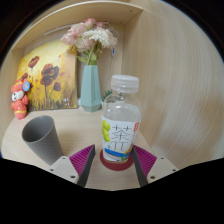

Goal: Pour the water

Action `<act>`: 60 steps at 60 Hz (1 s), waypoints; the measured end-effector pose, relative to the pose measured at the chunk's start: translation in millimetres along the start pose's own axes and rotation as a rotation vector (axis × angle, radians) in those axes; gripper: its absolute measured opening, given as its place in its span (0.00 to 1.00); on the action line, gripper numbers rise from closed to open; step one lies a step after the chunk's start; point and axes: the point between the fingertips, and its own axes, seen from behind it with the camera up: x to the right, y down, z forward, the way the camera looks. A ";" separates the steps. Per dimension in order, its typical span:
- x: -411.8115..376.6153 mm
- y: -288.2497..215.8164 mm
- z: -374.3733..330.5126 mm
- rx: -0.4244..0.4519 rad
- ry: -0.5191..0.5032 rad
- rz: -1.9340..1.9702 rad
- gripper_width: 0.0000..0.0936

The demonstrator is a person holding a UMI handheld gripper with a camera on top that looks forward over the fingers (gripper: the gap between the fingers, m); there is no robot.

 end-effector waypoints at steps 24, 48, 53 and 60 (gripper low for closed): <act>-91.0 60.9 -153.1 -0.154 0.007 -0.032 0.77; -253.2 -59.6 -255.7 0.008 -0.156 -0.059 0.78; -269.3 -79.9 -268.5 0.043 -0.167 -0.056 0.78; -282.0 -98.2 -284.0 0.076 -0.186 -0.035 0.78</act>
